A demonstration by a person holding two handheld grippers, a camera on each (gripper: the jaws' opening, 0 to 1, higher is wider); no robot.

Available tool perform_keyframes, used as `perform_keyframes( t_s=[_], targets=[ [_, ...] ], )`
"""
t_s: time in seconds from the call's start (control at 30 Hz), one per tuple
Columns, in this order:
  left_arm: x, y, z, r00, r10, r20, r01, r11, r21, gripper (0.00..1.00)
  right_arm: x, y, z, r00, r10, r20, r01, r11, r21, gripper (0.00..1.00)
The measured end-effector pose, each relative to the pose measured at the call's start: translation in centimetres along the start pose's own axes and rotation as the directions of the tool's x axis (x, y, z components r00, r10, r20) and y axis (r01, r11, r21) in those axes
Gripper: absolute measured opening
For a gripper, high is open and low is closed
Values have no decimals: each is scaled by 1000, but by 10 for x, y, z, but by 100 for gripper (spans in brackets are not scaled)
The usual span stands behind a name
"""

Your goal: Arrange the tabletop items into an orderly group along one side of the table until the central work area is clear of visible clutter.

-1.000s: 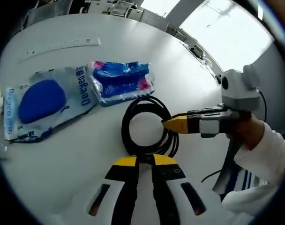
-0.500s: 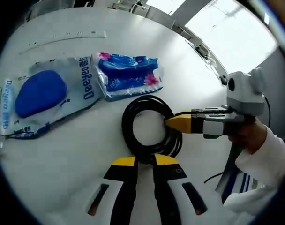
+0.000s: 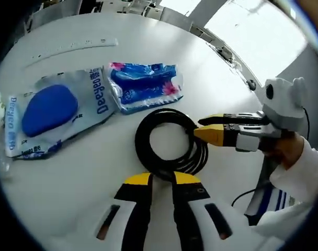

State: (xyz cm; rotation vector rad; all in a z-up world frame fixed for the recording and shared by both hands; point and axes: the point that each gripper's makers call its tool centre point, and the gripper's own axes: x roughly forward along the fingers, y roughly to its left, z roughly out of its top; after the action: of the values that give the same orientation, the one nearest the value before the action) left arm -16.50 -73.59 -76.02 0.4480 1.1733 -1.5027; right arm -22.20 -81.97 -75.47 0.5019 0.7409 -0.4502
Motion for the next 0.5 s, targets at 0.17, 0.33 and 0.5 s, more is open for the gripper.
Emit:
perform_keyframes(
  t_s=[0.17, 0.33, 0.5],
  targets=[
    [-10, 1, 2, 998, 3, 60, -2, 1000, -8, 22, -16, 7, 11, 994, 22, 106, -38, 988, 148, 49],
    [-27, -6, 1, 990, -36, 133, 36, 999, 8, 55, -30, 23, 4, 989, 84, 123, -110, 969, 223, 81],
    [-52, 4, 0, 974, -29, 224, 38, 999, -35, 68, -49, 35, 2, 982, 95, 163, -131, 964, 229, 90]
  ],
)
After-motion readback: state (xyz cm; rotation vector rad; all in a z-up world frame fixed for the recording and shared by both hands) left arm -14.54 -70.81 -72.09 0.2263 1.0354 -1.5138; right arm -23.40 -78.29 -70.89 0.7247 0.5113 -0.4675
